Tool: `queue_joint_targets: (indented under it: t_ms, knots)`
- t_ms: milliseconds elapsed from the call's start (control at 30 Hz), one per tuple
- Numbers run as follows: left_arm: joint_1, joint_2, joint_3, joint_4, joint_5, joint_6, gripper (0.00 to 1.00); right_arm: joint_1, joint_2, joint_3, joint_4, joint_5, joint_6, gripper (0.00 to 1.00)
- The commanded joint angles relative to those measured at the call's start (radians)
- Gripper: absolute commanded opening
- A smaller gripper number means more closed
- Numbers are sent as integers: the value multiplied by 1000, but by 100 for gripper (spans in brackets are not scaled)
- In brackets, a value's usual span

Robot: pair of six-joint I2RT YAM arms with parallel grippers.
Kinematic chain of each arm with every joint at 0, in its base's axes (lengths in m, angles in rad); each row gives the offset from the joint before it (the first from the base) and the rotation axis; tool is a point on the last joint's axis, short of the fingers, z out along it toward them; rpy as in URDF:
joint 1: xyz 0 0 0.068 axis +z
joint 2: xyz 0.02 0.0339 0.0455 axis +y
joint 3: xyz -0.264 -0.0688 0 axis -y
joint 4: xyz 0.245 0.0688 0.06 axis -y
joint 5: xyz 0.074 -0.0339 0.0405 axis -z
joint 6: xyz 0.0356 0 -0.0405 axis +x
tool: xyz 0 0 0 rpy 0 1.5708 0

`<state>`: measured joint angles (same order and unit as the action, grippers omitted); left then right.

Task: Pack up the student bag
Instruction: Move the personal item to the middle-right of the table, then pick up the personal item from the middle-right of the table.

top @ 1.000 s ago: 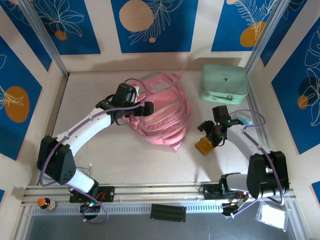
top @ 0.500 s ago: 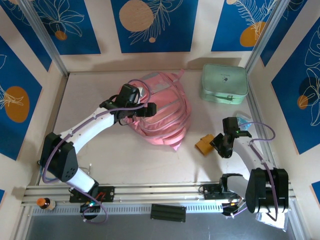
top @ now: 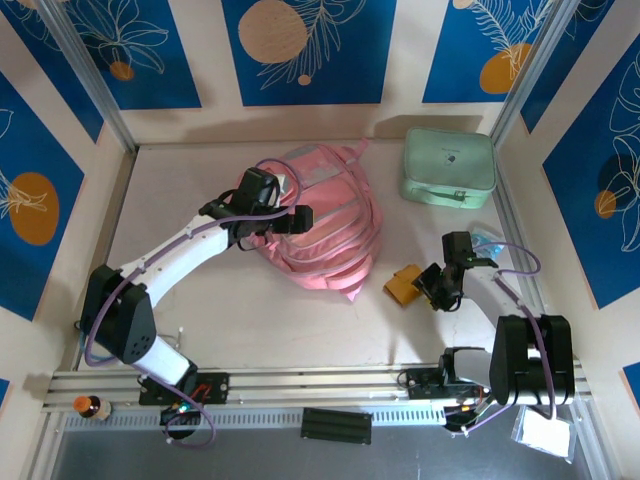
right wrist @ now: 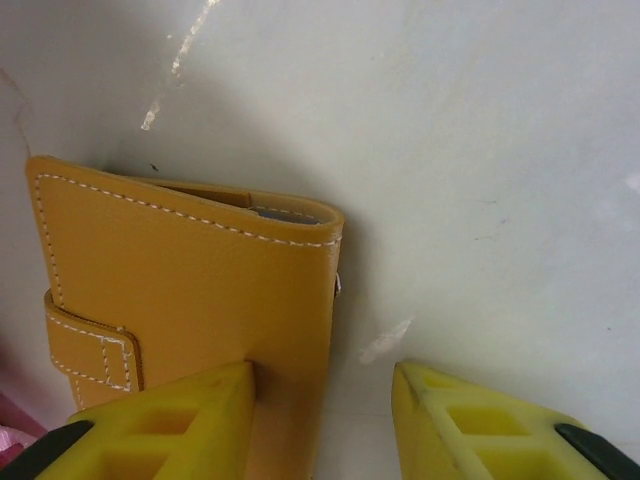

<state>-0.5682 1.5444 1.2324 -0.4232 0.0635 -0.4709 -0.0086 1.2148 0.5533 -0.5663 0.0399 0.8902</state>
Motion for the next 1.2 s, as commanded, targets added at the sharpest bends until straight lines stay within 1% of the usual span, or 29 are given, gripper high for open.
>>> queue_joint_targets:
  t_ms: [0,100,200,367,467,567,767,800,833,933,1033,1167]
  knots:
    - [-9,-6,22,6,8,-7,100,5,-39,16,-36,-15,2,41]
    - [-9,-9,17,13,4,-9,100,14,-63,26,-49,-3,12,46]
    - [-8,-9,22,15,-4,-5,100,27,-53,23,-33,-16,23,48]
    - [-10,-4,35,12,1,-2,100,42,16,10,-5,-35,43,47]
    - [-9,-4,36,12,2,-2,100,48,44,2,15,-41,47,42]
    - [-11,-4,39,9,5,1,100,48,64,2,24,-44,45,35]
    - [-24,5,56,14,23,23,100,48,89,11,45,-52,38,16]
    - [-30,6,55,22,28,32,100,46,86,13,56,-58,26,10]
    - [-39,6,53,31,30,45,100,45,79,18,69,-68,12,7]
    - [-69,7,56,59,33,95,100,40,34,40,93,-89,-17,6]
    - [-100,25,77,52,34,164,99,26,-36,65,108,-119,-38,4]
    - [-145,82,134,-5,18,263,91,0,-128,94,137,-175,-67,0]
